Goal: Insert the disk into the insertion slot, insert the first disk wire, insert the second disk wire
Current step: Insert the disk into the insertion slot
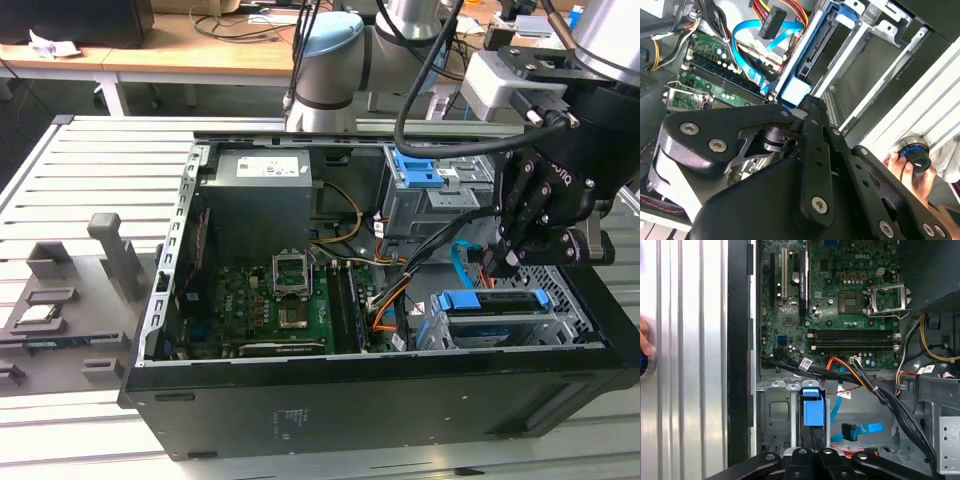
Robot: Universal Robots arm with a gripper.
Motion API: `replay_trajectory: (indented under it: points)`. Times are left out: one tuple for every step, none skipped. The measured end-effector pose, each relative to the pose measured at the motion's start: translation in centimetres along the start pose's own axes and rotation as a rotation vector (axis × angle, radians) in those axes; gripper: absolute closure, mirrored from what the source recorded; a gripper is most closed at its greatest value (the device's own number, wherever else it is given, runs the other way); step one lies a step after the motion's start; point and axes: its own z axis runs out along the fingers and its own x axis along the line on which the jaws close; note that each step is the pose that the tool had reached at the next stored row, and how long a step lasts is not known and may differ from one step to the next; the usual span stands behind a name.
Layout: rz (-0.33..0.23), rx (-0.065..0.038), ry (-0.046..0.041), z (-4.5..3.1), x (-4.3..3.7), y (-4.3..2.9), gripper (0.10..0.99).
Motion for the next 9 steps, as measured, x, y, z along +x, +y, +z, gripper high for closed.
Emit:
replay_trajectory:
  points:
    - [0.000, 0.000, 0.0009, 0.20, -0.23, -0.23, 0.980]
    - [0.000, 0.000, 0.0017, 0.26, -0.51, -0.41, 0.980]
    - [0.000, 0.000, 0.0024, 0.34, -0.91, -0.63, 0.980]
    - [0.000, 0.000, 0.0029, 0.41, -1.13, -0.73, 0.980]
    - [0.000, 0.000, 0.0032, 0.48, -1.32, -0.78, 0.980]
    - [0.000, 0.000, 0.0035, 0.61, -1.56, -0.79, 0.980]
    - [0.000, 0.000, 0.0037, 0.78, -1.78, -0.82, 0.980]
    - [0.000, 0.000, 0.0039, 0.91, -1.92, -0.84, 0.980]
    - [0.000, 0.000, 0.0040, 1.01, -2.00, -0.90, 0.980]
